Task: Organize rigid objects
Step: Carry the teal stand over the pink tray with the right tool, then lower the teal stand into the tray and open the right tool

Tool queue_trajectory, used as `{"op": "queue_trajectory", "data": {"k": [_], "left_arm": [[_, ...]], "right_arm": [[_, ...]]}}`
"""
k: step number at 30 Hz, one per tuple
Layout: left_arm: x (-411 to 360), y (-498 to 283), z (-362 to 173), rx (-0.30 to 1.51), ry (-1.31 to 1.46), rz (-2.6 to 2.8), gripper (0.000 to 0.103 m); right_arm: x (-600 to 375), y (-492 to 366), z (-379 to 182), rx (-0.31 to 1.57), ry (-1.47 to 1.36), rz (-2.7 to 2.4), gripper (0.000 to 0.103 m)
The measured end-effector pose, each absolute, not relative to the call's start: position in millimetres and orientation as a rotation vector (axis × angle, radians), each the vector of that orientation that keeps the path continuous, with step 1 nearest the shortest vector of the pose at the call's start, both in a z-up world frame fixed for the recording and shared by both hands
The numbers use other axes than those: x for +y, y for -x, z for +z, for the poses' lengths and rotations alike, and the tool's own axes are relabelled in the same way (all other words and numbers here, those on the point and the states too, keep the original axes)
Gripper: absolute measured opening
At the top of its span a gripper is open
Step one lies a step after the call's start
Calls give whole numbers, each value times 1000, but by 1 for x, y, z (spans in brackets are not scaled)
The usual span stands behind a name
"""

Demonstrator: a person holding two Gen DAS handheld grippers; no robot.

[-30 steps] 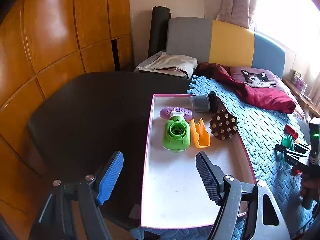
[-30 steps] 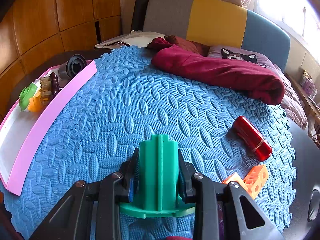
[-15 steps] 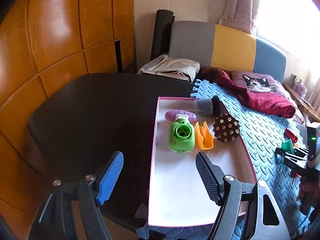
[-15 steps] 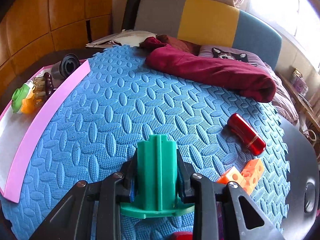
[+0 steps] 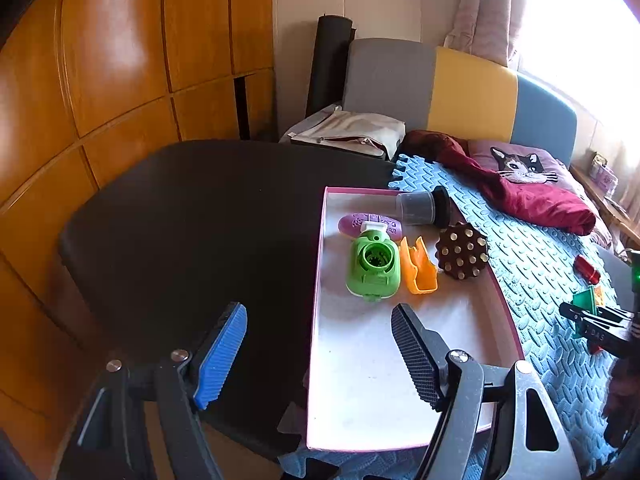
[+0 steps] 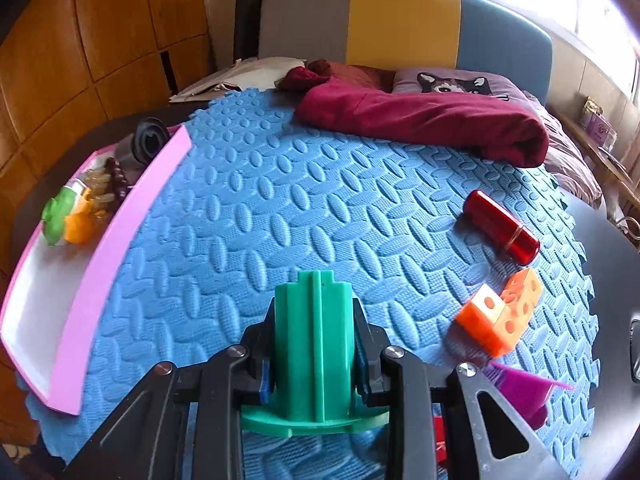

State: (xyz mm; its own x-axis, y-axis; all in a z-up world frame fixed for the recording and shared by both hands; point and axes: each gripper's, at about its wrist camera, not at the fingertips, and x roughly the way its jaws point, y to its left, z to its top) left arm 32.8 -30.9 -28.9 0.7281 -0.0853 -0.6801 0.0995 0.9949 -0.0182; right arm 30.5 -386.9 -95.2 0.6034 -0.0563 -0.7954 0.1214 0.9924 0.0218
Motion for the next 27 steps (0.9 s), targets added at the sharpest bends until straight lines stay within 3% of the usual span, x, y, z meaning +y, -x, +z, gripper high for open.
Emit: {"op": "queue_trajectory", "data": {"k": [16, 27], "left_arm": [[-21, -37, -29, 751, 10, -85, 75], [-12, -43, -34, 763, 26, -69, 75]], "right_arm": [[-281, -44, -34, 782, -70, 193, 29], [-208, -85, -63, 897, 7, 322, 29]]}}
